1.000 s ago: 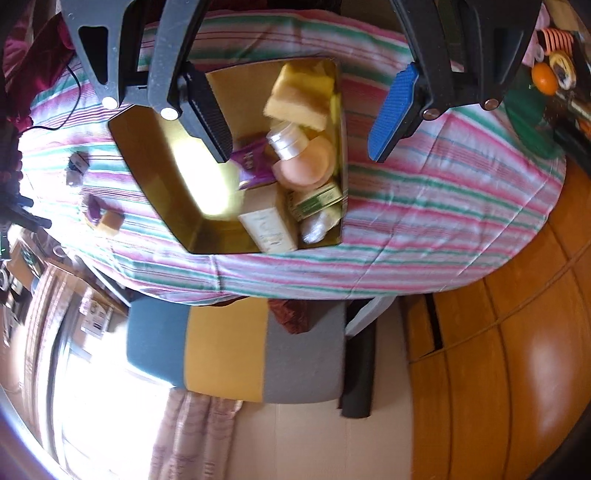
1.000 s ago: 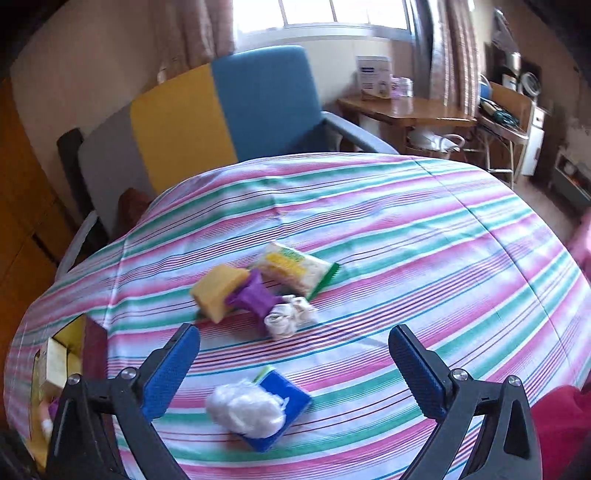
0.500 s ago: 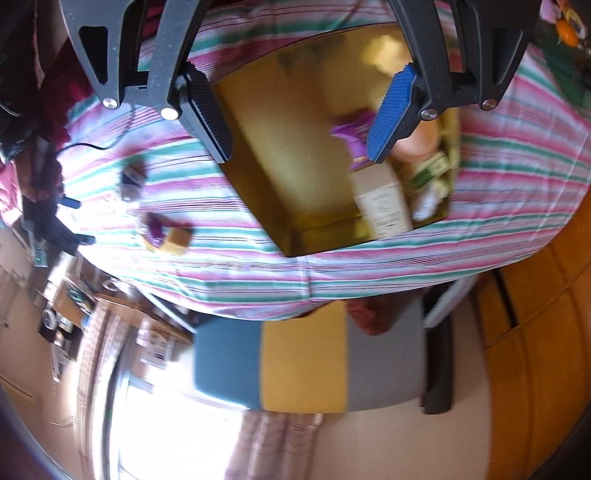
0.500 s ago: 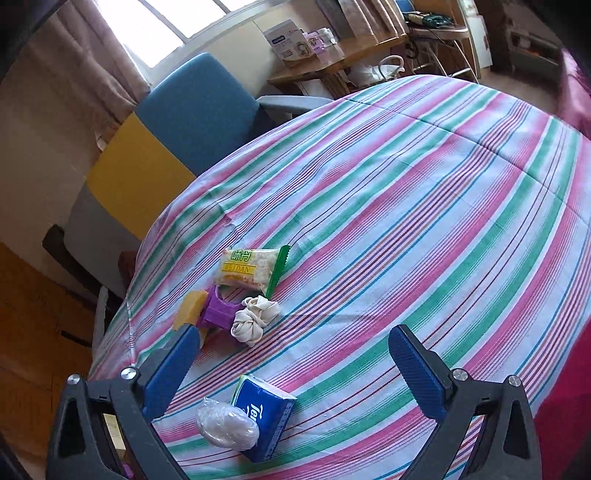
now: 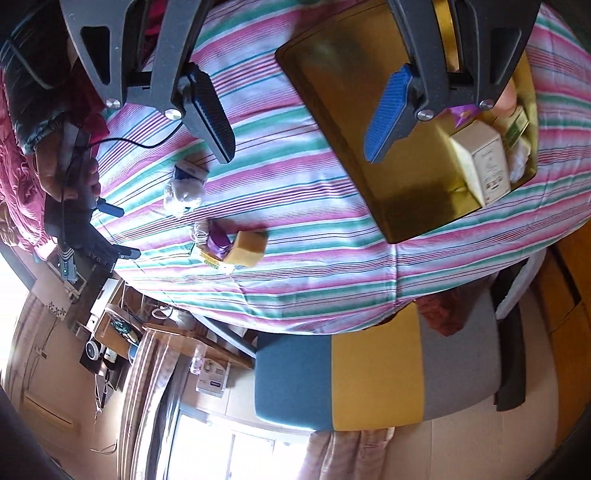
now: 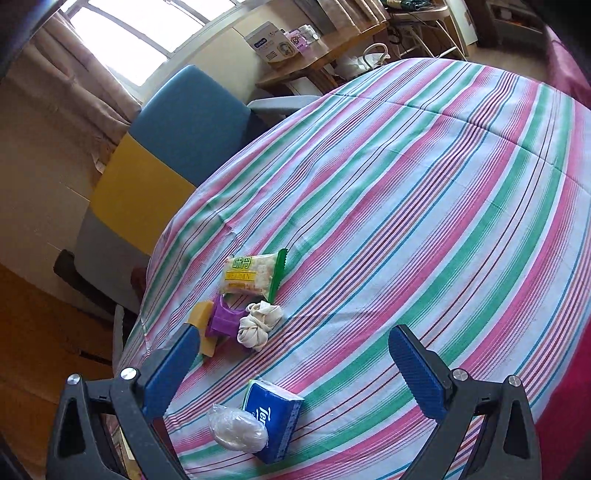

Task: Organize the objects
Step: 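Move both tools back toward the remaining items on the cloth, then grasp the second yellow sponge with the left gripper and lift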

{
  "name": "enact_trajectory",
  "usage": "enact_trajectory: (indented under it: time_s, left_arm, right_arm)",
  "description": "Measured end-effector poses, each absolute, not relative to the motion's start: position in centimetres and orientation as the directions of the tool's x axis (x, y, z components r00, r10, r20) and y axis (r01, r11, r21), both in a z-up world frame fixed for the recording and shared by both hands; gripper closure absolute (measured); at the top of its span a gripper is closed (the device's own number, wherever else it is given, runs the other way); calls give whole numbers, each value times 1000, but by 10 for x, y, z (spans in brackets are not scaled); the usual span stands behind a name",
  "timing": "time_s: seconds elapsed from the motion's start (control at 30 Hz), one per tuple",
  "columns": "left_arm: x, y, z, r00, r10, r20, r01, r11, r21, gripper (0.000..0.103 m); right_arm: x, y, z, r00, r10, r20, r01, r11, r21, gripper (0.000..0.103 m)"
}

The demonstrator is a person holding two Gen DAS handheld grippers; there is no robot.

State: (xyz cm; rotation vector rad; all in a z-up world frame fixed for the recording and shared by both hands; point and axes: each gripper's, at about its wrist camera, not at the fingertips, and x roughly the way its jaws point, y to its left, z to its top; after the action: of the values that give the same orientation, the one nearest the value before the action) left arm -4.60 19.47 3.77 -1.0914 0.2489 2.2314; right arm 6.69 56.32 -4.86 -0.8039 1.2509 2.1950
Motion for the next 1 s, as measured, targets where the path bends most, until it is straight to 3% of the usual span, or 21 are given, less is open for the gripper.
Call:
enact_trajectory:
  time_s: [0.43, 0.8, 1.0]
  left_arm:
    - [-85, 276, 4, -344, 416, -842, -650, -752, -106, 33]
    - [-131, 370, -34, -307, 371, -876, -736, -676, -28, 33]
    - [-155, 412, -58, -309, 351, -884, -778, -628, 23, 27]
  right_arm:
    - [64, 562, -53, -728, 65, -682, -629, -458, 628, 0]
    - [58, 558, -55, -749, 3, -663, -586, -471, 659, 0]
    - [54, 556, -57, -753, -23, -658, -569, -478, 669, 0]
